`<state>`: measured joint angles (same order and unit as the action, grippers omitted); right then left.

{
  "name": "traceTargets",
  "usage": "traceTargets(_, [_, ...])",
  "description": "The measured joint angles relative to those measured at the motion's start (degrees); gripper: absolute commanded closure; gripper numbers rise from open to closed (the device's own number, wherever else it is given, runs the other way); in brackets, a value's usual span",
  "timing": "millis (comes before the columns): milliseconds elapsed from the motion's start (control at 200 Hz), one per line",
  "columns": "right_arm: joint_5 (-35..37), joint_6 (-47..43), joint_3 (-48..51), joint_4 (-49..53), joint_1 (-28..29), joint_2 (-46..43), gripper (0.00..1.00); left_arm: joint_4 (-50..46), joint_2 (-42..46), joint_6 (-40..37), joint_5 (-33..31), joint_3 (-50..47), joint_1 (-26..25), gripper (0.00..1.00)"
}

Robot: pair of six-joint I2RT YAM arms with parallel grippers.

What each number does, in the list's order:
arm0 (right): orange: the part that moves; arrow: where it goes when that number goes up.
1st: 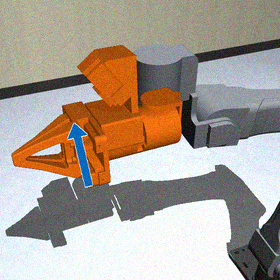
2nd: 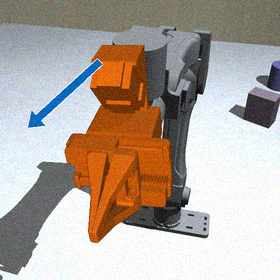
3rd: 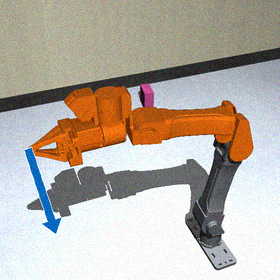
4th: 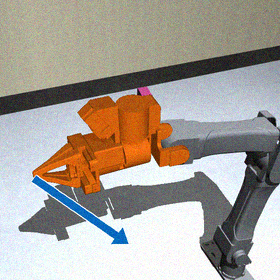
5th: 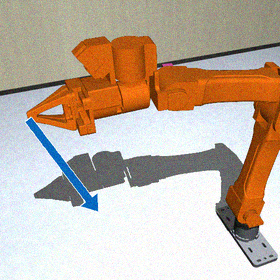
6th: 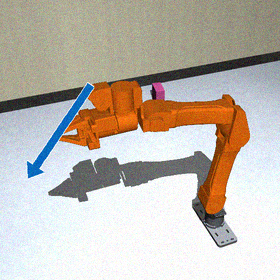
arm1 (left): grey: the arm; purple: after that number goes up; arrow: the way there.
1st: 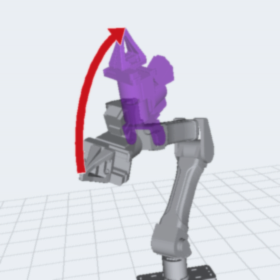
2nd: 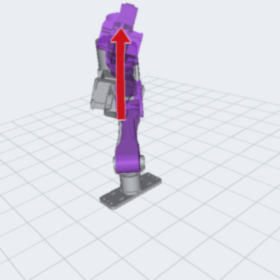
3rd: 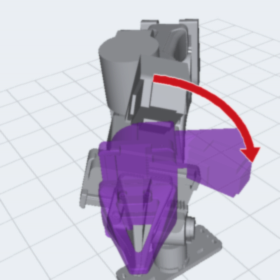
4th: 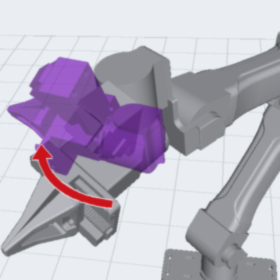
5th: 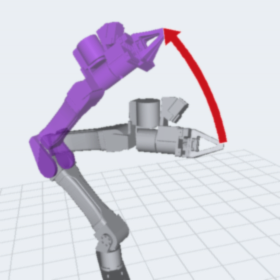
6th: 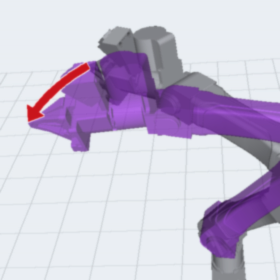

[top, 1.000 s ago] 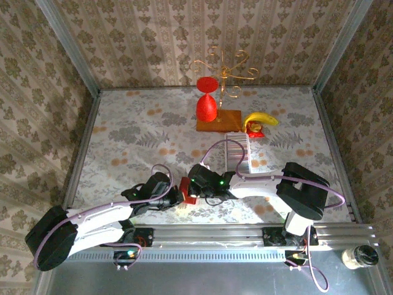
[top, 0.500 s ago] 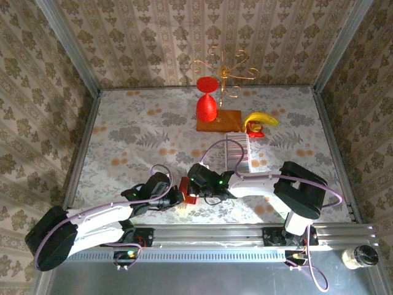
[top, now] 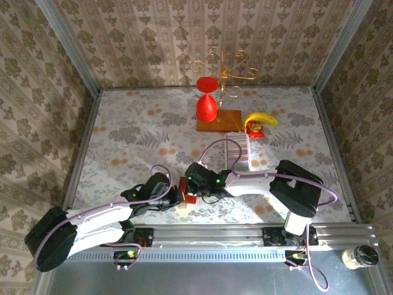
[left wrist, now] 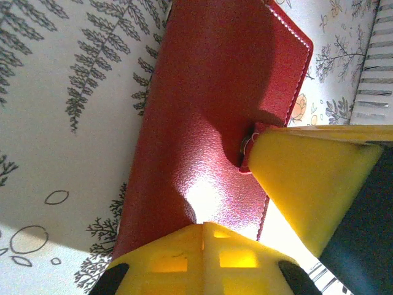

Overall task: Put the credit cards into the card holder
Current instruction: Close the button on the card holder, then reset both arms

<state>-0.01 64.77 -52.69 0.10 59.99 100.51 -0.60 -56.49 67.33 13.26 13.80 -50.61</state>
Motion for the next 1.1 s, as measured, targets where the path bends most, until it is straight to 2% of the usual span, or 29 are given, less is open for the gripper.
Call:
traceTargets(265, [0.02,1.29,0.72,-0.59,0.0,0.07,1.0,-1.95,1.6,-0.26,-0.42,-0.07,-0.33,1.0])
traceTargets(460, [0.61,1.46,0.68,-0.55,0.02,-0.15,1.0,-11.39,5.97,-2.91,-3.37,2.4,-0.42,1.0])
traceTargets(505, [0.72,1.4,0.55,-0.46,0.02,-0.15,1.0,-13.75,7.26,-3.48,-4.26,3.23,-0.39,0.98])
traceTargets(565, [1.03,1.11,0.04,0.09,0.07,-0.15,0.95,-17.25,8.94,-4.52,-5.62,4.7,-0.24,0.94])
traceTargets(620, [1.16,0.72,-0.39,0.39,0.07,-0.15,0.89,-20.63,10.58,-5.77,-6.69,6.36,0.33,0.88])
traceTargets(665, [1.36,-0.07,-0.76,0.83,0.04,-0.13,0.8,-23.12,11.63,-6.62,-7.41,7.69,1.03,0.83])
traceTargets(805, [2.56,-2.86,-4.24,3.45,-0.61,-0.11,0.6,-31.71,13.7,-11.26,-8.85,13.92,6.03,0.63])
traceTargets(955, [4.13,-5.73,-8.39,4.48,-2.4,-1.38,0.54,-38.05,13.57,-16.35,-9.7,21.79,12.26,0.42])
traceTargets(970, [4.17,-6.03,-8.48,4.48,-2.58,-1.75,0.53,-38.53,13.46,-16.7,-9.75,22.53,12.76,0.38])
traceTargets(1015, [4.44,-6.56,-8.5,4.7,-3.17,-3.45,0.51,-39.89,12.98,-18.43,-9.92,24.61,14.12,0.18])
traceTargets(1050, [4.7,-7.3,-8.5,5.11,-3.63,-5.03,0.5,-41.03,12.35,-19.58,-9.99,26.4,15.28,0.11])
traceTargets(1075, [4.9,-7.91,-8.48,5.38,-3.96,-6.29,0.5,-41.62,11.87,-20.0,-10.1,27.52,15.85,0.01])
traceTargets(1100, [5.33,-8.55,-8.35,5.51,-4.26,-7.69,0.49,-42.29,11.32,-20.81,-10.12,28.76,16.55,0.0])
